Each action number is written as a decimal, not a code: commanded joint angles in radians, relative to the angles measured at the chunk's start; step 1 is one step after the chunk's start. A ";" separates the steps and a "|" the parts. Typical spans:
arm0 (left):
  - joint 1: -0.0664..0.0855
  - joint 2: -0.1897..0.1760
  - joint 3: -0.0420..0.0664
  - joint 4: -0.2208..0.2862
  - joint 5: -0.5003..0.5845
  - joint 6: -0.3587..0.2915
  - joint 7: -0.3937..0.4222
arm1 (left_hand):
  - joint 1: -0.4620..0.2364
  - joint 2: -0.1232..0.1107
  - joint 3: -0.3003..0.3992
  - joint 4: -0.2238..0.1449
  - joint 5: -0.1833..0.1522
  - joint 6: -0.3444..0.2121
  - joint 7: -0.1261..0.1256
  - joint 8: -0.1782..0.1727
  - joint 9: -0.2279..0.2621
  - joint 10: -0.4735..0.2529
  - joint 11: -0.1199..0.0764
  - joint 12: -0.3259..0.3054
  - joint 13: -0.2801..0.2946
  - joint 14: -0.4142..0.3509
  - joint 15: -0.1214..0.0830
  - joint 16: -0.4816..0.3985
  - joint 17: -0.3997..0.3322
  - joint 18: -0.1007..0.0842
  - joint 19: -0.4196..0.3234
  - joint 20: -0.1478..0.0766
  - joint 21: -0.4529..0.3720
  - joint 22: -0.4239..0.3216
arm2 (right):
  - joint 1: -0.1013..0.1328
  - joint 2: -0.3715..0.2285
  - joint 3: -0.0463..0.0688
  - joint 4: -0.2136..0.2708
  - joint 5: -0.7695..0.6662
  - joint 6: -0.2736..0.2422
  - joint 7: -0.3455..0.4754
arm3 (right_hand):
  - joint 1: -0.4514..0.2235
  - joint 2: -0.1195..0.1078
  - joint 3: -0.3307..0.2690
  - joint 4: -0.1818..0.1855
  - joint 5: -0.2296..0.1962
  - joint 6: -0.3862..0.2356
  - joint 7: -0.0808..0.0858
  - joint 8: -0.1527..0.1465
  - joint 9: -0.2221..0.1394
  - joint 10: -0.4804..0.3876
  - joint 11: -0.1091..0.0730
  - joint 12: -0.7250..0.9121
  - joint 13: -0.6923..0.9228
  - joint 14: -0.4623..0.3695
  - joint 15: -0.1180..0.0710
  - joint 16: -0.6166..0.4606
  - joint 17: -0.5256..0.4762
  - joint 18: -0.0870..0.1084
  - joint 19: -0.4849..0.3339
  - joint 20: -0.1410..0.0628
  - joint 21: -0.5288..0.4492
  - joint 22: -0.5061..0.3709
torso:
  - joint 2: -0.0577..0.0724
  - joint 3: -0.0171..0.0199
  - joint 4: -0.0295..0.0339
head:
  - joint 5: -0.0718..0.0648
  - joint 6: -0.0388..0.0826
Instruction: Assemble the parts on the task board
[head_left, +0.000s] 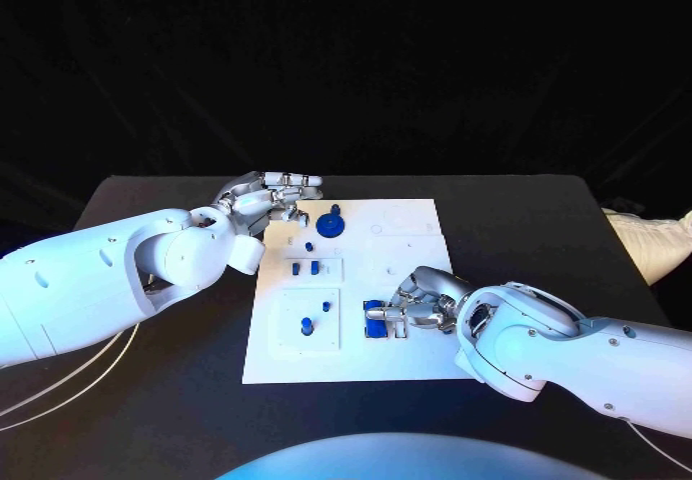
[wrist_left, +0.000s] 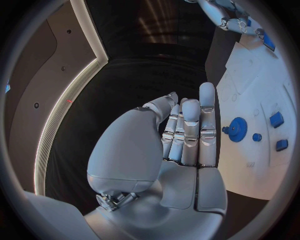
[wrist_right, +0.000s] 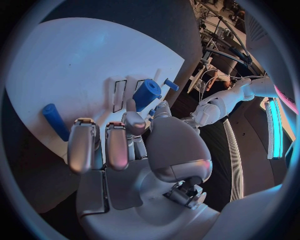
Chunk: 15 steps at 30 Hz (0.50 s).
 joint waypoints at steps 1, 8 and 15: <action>0.000 0.001 0.001 0.001 0.006 0.009 0.008 | -0.006 0.002 -0.003 0.001 0.003 -0.008 -0.001 0.006 0.001 -0.007 -0.001 0.003 0.001 -0.006 0.000 0.006 0.000 0.018 -0.002 0.006 -0.004 0.001 | -0.001 0.000 0.000 0.000 -0.059 -0.013 -0.006 | -0.043 -0.027 0.014 0.003 -0.031 -0.013 0.002 0.006 0.009 -0.019 0.002 -0.023 -0.015 0.051 -0.001 -0.014 -0.015 -0.002 -0.013 0.002 -0.010 -0.016 | 0.000 0.0004 -0.0006 | 0.001 0.000; 0.000 0.000 0.001 0.001 0.006 0.012 0.007 | -0.007 0.001 -0.003 0.001 0.003 -0.009 -0.001 0.006 0.001 -0.008 -0.001 0.003 0.001 -0.006 0.000 0.006 -0.001 0.018 -0.002 0.007 -0.004 0.001 | -0.002 -0.006 0.000 0.006 -0.083 -0.029 0.025 | -0.015 -0.039 0.078 -0.012 -0.039 -0.024 0.003 0.014 0.027 -0.024 0.004 -0.036 -0.018 0.051 0.000 -0.021 -0.021 -0.001 -0.016 0.004 -0.017 -0.024 | 0.000 0.0014 0.0000 | 0.001 0.000; 0.000 -0.001 0.001 0.000 0.006 0.016 0.003 | -0.009 0.001 -0.004 0.002 0.003 -0.011 -0.001 0.006 0.000 -0.010 -0.001 0.004 0.001 -0.007 0.001 0.006 -0.002 0.018 -0.003 0.007 -0.004 0.000 | -0.003 -0.011 0.000 0.014 -0.110 -0.003 0.086 | 0.224 -0.022 0.128 -0.135 -0.070 -0.030 0.002 0.026 0.048 -0.017 0.001 -0.023 0.001 0.055 -0.002 -0.012 -0.006 -0.004 -0.007 0.002 -0.011 -0.009 | 0.000 0.0012 -0.0005 | -0.002 -0.004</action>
